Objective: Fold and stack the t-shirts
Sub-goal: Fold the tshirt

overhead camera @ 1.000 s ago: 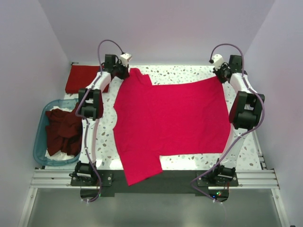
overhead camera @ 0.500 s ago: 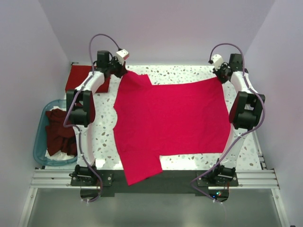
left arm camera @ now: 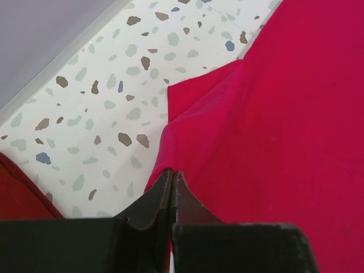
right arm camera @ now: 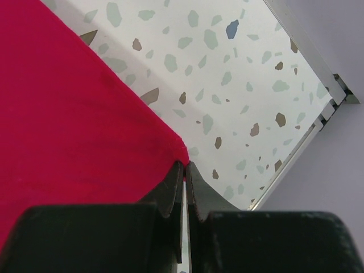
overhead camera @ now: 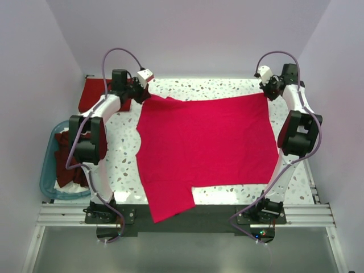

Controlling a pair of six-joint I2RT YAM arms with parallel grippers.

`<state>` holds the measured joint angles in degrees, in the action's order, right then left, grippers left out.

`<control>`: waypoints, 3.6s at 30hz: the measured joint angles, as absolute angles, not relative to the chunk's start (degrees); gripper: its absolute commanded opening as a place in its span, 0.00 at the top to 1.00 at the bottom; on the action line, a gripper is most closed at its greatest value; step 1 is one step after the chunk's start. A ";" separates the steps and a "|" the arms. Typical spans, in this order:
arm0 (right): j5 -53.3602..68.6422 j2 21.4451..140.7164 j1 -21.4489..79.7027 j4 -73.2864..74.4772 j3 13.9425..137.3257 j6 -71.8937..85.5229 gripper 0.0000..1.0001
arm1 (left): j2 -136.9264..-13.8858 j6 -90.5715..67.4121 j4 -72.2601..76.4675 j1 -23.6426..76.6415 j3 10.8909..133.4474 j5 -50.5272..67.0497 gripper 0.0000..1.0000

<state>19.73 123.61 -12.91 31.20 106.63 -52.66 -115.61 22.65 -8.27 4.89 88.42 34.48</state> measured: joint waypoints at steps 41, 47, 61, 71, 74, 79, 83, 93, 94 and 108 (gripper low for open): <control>34.11 119.44 -20.80 40.42 101.69 -72.29 1.00 | -89.49 31.55 -18.59 4.47 68.29 34.54 1.00; 34.09 117.84 -21.02 42.37 99.02 -77.28 1.00 | -86.41 34.44 -22.04 4.84 66.00 34.48 1.00; 30.83 115.46 -21.06 44.27 87.53 -91.42 1.00 | -89.32 37.21 -25.43 7.79 60.62 31.11 1.00; 27.90 113.99 -21.02 44.42 83.24 -97.43 1.00 | -93.23 37.19 -26.02 9.78 58.43 29.26 1.00; 27.59 113.45 -20.99 44.99 83.20 -98.52 1.00 | -93.54 37.23 -26.30 9.80 58.26 28.60 1.00; 27.57 112.03 -21.02 47.24 84.07 -98.63 1.00 | -93.38 37.60 -26.61 9.80 58.28 27.86 1.00; 27.59 111.57 -21.02 48.95 85.95 -98.67 1.00 | -91.85 38.02 -27.03 9.80 58.30 27.64 1.00; 26.70 109.89 -21.67 52.23 85.71 -99.50 1.00 | -87.15 38.92 -28.21 9.80 58.39 28.36 1.00; 26.46 109.89 -21.82 52.42 85.69 -99.55 1.00 | -87.09 39.22 -28.40 9.80 58.39 28.42 1.00; 24.29 109.84 -22.68 54.00 79.18 -103.22 1.00 | -87.96 40.18 -29.28 9.80 56.99 29.41 1.00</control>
<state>24.29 109.84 -22.68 54.00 79.18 -103.22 -87.96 40.18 -29.28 9.80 56.99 29.41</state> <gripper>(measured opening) 0.014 0.016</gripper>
